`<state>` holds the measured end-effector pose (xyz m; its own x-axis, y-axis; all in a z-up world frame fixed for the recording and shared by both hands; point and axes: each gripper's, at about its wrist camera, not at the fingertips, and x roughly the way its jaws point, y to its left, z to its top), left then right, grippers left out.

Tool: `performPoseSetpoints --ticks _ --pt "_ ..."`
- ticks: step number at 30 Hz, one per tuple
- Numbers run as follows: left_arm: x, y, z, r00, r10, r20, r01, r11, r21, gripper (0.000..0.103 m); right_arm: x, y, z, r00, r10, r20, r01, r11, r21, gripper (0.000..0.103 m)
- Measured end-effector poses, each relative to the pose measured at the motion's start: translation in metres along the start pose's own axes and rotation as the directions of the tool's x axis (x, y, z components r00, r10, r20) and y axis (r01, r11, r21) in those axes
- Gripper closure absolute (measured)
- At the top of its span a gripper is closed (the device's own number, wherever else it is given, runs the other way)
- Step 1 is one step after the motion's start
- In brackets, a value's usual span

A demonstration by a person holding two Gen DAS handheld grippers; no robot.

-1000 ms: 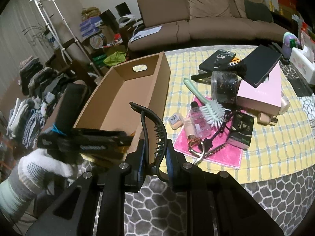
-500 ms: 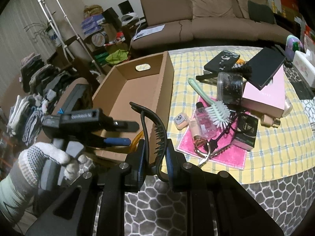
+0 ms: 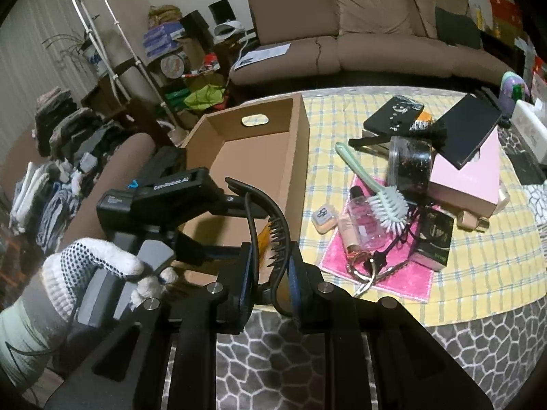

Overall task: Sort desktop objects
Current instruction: 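Carry both clips into the cardboard box and open both tools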

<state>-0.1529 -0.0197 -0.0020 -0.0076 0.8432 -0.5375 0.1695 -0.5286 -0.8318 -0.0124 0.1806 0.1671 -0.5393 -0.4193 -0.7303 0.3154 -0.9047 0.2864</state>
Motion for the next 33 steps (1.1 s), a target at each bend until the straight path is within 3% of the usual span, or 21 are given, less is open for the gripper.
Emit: performPoseSetpoints --ticks 6,10,15,18,21,27,33 --pt "-0.014 -0.011 -0.003 0.999 0.046 0.027 -0.048 0.998 0.049 0.003 0.002 -0.007 0.003 1.000 -0.002 -0.005 0.002 1.000 0.014 0.084" --pt "-0.066 -0.033 -0.021 0.983 0.093 0.156 -0.122 0.976 0.183 0.003 0.009 -0.002 0.007 1.000 0.005 -0.016 -0.005 1.000 -0.003 0.084" --pt "-0.126 -0.062 -0.053 0.944 0.125 0.305 -0.230 0.914 0.336 0.001 0.030 0.016 0.014 0.998 0.054 -0.040 -0.054 0.998 -0.014 0.084" --pt "-0.144 -0.071 -0.063 0.911 0.166 0.377 -0.312 0.876 0.369 0.001 0.044 0.028 0.018 0.996 0.073 -0.060 -0.074 0.997 -0.015 0.084" --pt "-0.152 -0.069 -0.070 0.893 0.187 0.410 -0.351 0.859 0.373 0.001 0.063 0.041 0.023 0.993 0.072 -0.093 -0.074 0.997 -0.026 0.084" --pt "-0.160 -0.048 -0.080 0.879 0.222 0.422 -0.394 0.835 0.383 0.001 0.127 0.061 0.037 0.976 -0.020 -0.217 0.001 0.996 -0.084 0.084" --pt "-0.166 -0.045 -0.080 0.869 0.233 0.436 -0.418 0.818 0.395 0.001 0.192 0.064 0.040 0.925 -0.182 -0.334 0.141 0.980 -0.141 0.084"
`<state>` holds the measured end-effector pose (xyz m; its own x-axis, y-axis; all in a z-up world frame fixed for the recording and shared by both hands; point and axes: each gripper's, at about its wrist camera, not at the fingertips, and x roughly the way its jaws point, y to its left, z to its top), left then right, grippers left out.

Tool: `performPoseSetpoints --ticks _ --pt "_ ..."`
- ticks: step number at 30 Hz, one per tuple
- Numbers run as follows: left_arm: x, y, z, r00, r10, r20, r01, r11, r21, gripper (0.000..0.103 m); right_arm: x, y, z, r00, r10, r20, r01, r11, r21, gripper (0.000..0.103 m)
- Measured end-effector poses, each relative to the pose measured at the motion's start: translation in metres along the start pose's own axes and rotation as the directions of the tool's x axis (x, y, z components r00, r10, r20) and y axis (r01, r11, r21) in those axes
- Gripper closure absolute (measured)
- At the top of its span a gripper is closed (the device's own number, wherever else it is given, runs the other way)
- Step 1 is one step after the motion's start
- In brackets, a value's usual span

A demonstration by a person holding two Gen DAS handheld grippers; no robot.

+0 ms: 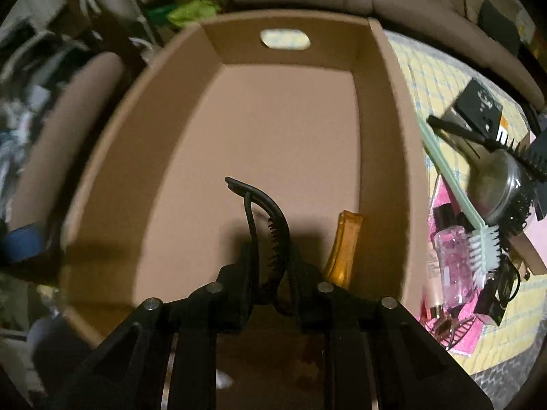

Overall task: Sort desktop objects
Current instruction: 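Carry both clips into the cardboard box and open both tools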

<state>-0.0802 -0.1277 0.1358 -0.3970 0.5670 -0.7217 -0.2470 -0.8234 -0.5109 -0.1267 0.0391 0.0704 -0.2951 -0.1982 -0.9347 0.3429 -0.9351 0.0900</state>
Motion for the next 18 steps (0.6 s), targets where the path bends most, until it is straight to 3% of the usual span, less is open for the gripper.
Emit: performPoseSetpoints --ticks 4,6,8,10,11,12,18 --pt "-0.001 0.006 0.002 1.000 -0.012 0.005 0.012 1.000 -0.014 0.001 0.018 -0.002 0.006 0.996 -0.078 -0.036 0.079 0.997 0.024 0.085" --pt "-0.001 0.007 0.002 1.000 -0.018 0.004 0.018 1.000 -0.024 0.001 0.021 0.000 0.008 0.993 -0.108 -0.043 0.109 0.994 0.024 0.082" --pt "0.000 0.008 0.003 1.000 -0.030 0.006 0.030 0.999 -0.039 0.001 0.016 0.002 0.007 0.994 -0.103 -0.037 0.103 0.995 0.017 0.071" --pt "0.002 0.009 0.005 0.999 -0.041 0.012 0.042 0.998 -0.048 0.000 -0.001 0.004 0.006 0.997 -0.076 -0.003 0.076 0.997 0.004 0.067" --pt "0.002 0.009 0.006 0.998 -0.054 0.019 0.055 0.997 -0.056 0.000 -0.008 0.002 0.006 0.996 -0.084 0.008 0.084 0.996 0.006 0.057" --pt "0.003 0.009 0.007 0.999 -0.050 0.017 0.051 0.996 -0.068 0.000 -0.023 -0.004 0.004 0.994 -0.101 0.033 0.101 0.995 0.007 0.054" --pt "0.025 0.003 0.020 0.996 -0.084 -0.006 0.083 0.990 -0.116 0.000 -0.096 -0.044 -0.015 0.984 -0.060 0.169 0.056 0.998 0.028 0.049"
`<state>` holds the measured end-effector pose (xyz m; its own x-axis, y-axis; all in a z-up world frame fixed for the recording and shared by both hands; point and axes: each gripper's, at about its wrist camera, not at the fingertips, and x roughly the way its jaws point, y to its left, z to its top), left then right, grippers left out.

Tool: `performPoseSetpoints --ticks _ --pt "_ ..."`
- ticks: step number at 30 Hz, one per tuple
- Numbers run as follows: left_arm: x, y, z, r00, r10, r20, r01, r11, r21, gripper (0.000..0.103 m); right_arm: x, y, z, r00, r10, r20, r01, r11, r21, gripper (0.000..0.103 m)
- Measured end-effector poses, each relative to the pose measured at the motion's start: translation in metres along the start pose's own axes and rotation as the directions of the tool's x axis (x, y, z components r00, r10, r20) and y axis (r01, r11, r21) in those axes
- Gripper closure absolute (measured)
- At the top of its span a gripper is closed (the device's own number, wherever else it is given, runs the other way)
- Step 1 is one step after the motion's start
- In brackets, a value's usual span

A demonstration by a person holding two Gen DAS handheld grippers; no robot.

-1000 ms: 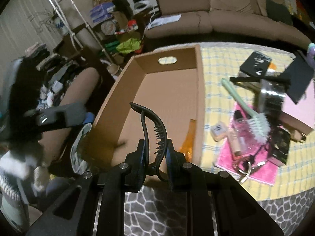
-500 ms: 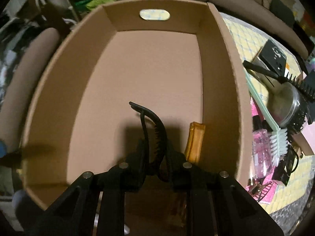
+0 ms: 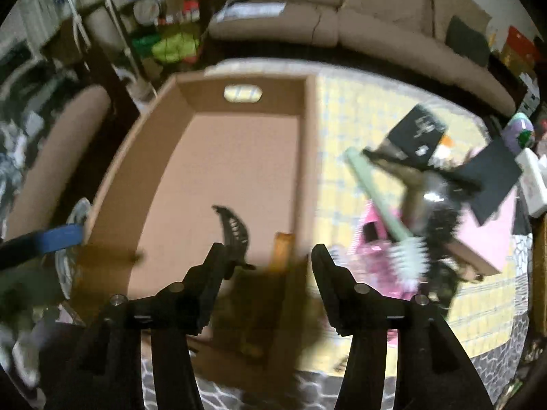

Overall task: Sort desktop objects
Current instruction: 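Carry both clips into the cardboard box and open both tools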

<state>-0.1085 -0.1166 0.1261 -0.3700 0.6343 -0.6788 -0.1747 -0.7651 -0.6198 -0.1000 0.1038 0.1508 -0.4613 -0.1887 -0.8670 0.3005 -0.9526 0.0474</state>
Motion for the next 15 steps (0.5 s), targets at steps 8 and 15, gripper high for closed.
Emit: performPoseSetpoints --ticks 8,15 --pt "0.100 -0.004 0.024 0.974 0.176 -0.144 -0.173 0.984 0.029 0.017 -0.053 -0.060 -0.038 0.994 0.055 0.091 -0.062 0.995 0.082 0.046" --pt "0.131 0.007 0.028 0.967 0.180 -0.180 -0.181 0.983 0.012 0.032 -0.049 -0.075 -0.063 0.991 0.102 0.092 -0.111 0.988 0.103 0.046"
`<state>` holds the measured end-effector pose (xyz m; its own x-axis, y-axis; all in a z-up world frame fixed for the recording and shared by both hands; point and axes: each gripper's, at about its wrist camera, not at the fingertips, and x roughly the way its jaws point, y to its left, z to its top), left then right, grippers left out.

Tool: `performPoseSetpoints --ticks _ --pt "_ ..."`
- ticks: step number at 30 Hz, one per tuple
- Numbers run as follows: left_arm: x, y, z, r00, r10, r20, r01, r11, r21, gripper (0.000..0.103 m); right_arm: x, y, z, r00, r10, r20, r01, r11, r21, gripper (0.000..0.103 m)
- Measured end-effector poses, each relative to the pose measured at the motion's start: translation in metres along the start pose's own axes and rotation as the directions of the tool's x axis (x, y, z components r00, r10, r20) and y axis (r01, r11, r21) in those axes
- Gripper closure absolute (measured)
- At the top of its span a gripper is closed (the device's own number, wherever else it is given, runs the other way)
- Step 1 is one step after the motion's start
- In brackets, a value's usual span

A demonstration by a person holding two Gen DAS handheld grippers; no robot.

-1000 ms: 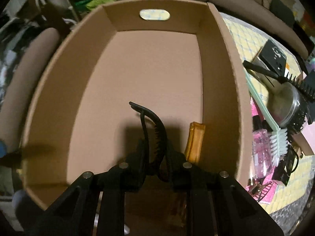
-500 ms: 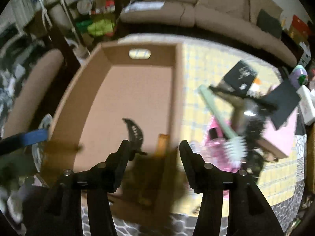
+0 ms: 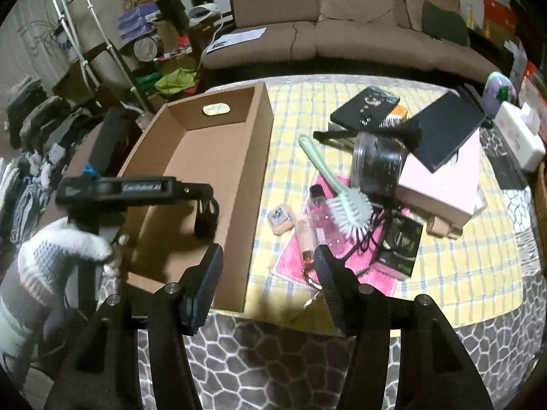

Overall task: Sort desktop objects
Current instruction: 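Move both tools back over the table toward the black case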

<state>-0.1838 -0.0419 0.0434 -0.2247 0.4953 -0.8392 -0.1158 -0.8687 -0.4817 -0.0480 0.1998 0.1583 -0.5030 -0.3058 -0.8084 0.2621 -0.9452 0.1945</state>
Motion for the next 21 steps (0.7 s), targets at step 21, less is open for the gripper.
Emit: performPoseSetpoints --ticks 21 --pt "0.033 -0.025 0.000 0.975 -0.001 -0.222 0.031 0.991 0.132 0.063 0.019 -0.017 -0.015 0.999 0.036 -0.016 -0.036 0.999 0.039 0.046"
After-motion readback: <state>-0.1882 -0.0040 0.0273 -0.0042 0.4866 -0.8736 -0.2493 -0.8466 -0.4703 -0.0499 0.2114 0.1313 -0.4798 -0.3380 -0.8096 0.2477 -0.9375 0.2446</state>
